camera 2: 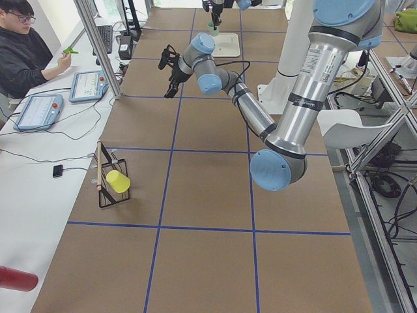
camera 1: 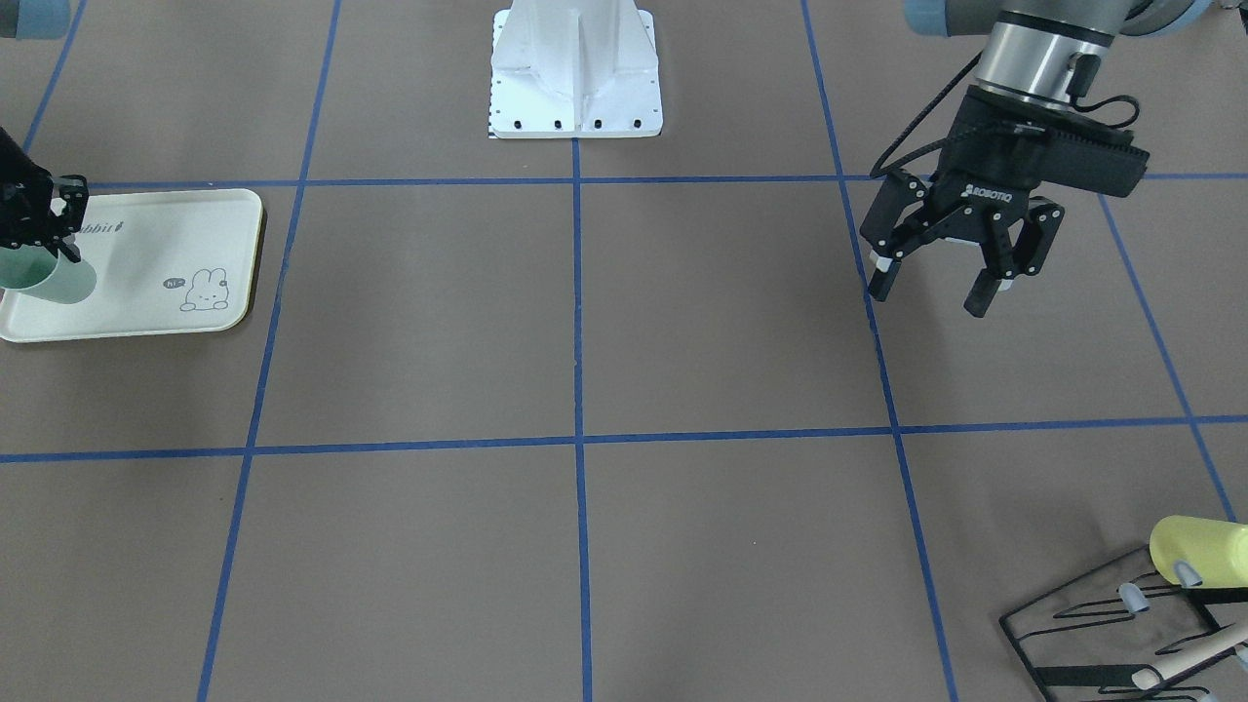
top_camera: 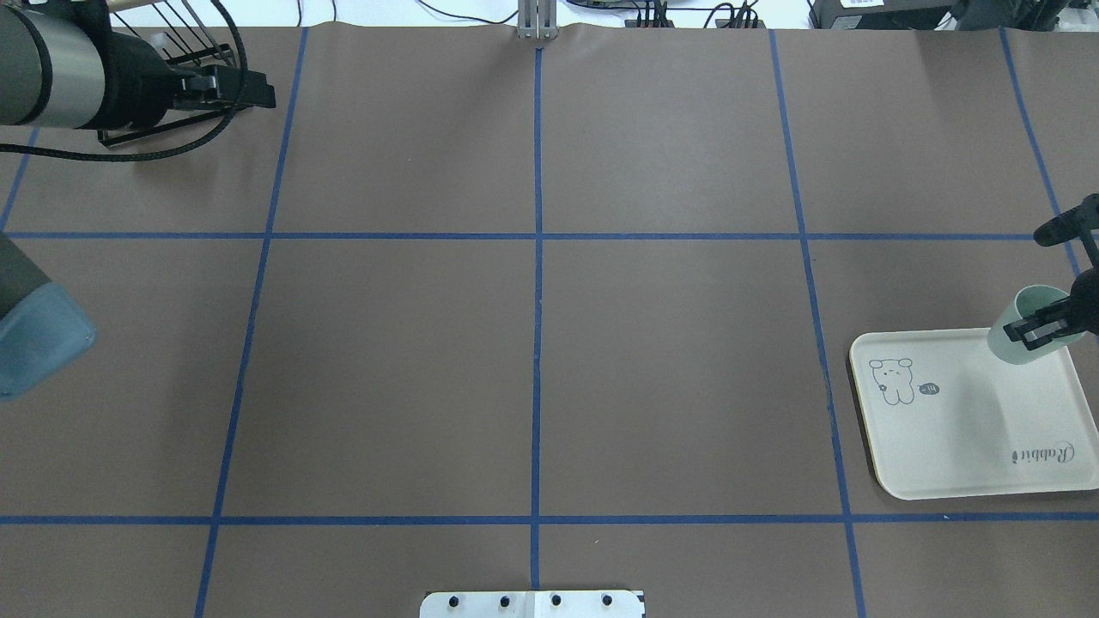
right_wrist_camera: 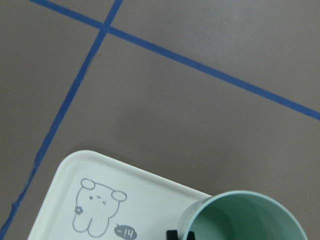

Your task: Left arm grabs green cup and hands to right arm on tray

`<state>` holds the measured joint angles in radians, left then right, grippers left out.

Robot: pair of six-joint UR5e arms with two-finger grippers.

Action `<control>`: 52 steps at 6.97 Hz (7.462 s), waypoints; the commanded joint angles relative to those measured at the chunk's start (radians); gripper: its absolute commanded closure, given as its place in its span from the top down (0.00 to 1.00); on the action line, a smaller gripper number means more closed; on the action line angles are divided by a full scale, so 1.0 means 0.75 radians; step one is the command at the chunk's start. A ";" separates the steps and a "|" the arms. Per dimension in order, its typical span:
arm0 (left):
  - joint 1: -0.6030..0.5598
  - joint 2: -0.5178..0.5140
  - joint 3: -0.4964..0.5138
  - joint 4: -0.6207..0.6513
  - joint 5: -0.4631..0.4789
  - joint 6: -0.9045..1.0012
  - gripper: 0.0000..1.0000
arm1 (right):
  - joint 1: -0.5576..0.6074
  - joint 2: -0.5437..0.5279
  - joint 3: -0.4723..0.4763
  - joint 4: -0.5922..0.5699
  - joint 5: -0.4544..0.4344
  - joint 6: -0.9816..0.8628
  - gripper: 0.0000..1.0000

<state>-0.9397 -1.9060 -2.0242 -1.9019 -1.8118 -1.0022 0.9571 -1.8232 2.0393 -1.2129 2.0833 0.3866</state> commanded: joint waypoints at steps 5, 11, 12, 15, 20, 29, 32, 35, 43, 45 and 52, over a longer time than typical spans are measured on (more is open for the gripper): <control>-0.023 0.021 -0.007 -0.002 -0.018 0.023 0.99 | -0.178 -0.013 -0.033 -0.003 -0.029 0.012 0.00; -0.023 0.030 -0.007 -0.004 -0.018 0.023 0.99 | -0.204 -0.013 -0.040 -0.005 -0.045 0.000 0.99; -0.023 0.032 -0.007 -0.004 -0.018 0.025 0.99 | -0.176 -0.019 -0.025 -0.009 -0.021 -0.002 0.99; -0.027 0.040 -0.005 0.000 -0.020 0.031 0.99 | -0.045 -0.015 0.087 -0.198 0.126 -0.012 0.99; -0.456 0.269 0.087 0.160 -0.424 0.902 0.99 | 0.419 0.523 0.002 -1.114 0.145 -0.631 0.99; -0.940 0.725 0.390 0.102 -0.746 1.631 1.00 | 0.810 0.355 -0.378 -0.881 0.356 -0.857 0.99; -0.925 0.717 0.296 0.218 -0.657 1.570 1.00 | 0.816 0.324 -0.561 -0.652 0.360 -0.857 0.99; -0.917 0.705 0.169 0.470 -0.576 1.561 1.00 | 0.835 0.296 -0.567 -0.624 0.382 -0.857 0.99; -0.917 0.717 0.175 0.466 -0.628 1.459 1.00 | 0.857 0.306 -0.574 -0.620 0.417 -0.857 0.99; -0.917 0.719 0.169 0.466 -0.628 1.459 1.00 | 0.857 0.343 -0.492 -0.620 0.364 -0.678 0.99; -0.913 0.703 0.169 0.466 -0.654 1.457 1.00 | 0.849 0.341 -0.455 -0.618 0.372 -0.616 0.99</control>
<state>-1.6248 -1.3781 -1.8982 -1.5524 -2.3008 0.0905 1.5943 -1.5686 1.6981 -1.6767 2.3624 -0.0750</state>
